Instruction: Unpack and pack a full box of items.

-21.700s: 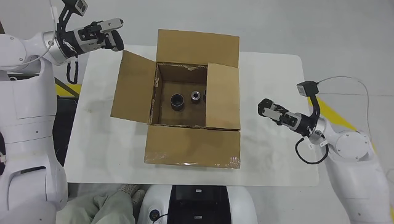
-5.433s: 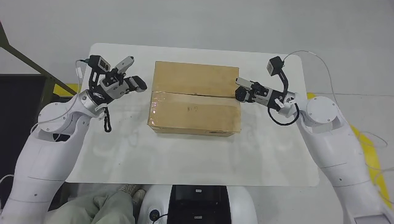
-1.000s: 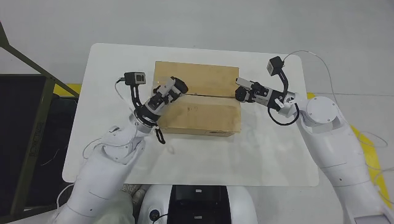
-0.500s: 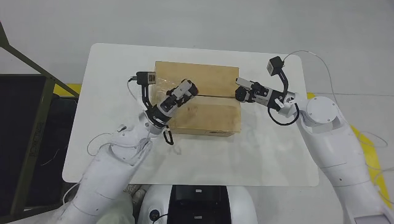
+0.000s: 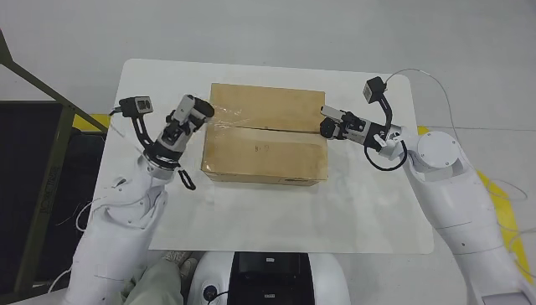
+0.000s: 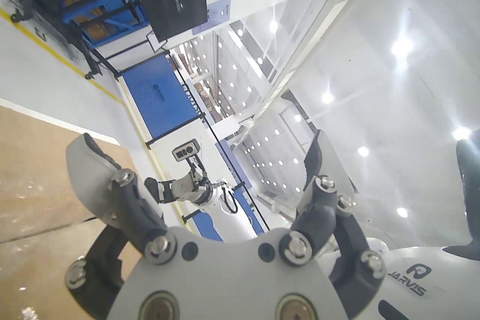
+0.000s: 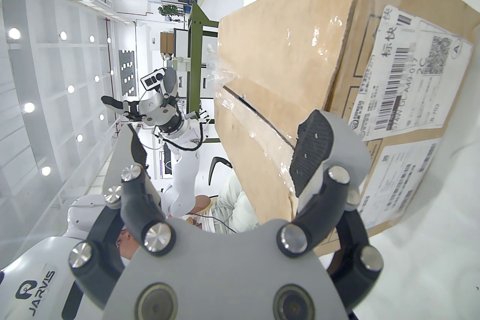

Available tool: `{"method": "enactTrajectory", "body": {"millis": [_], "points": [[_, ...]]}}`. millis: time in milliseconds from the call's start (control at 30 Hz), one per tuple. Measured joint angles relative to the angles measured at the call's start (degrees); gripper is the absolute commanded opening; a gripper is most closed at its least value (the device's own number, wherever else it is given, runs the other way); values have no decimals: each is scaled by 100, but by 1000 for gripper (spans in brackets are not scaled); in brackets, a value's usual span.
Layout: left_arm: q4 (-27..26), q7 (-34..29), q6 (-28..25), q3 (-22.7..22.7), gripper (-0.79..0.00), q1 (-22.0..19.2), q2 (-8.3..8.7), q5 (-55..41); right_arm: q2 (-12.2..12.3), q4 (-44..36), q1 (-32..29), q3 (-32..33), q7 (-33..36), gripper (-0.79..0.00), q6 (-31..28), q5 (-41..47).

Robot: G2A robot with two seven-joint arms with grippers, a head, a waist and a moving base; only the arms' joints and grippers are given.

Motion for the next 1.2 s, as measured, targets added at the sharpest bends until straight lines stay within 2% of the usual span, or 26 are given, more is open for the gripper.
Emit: {"method": "enactTrajectory", "body": {"millis": [167,500,767,1200], "points": [[239,72,192,-477,0,44,18,-262,0,0,0,0,0,0,0,0],[1006,-180,410,-905,0,-166,29,-734,0,0,0,0,0,0,0,0],[1423,-321,457,-1004,0,-278,25,-640,0,0,0,0,0,0,0,0],[1474,-347,418,-1012,0,-269,16,-628,0,0,0,0,0,0,0,0]]}}
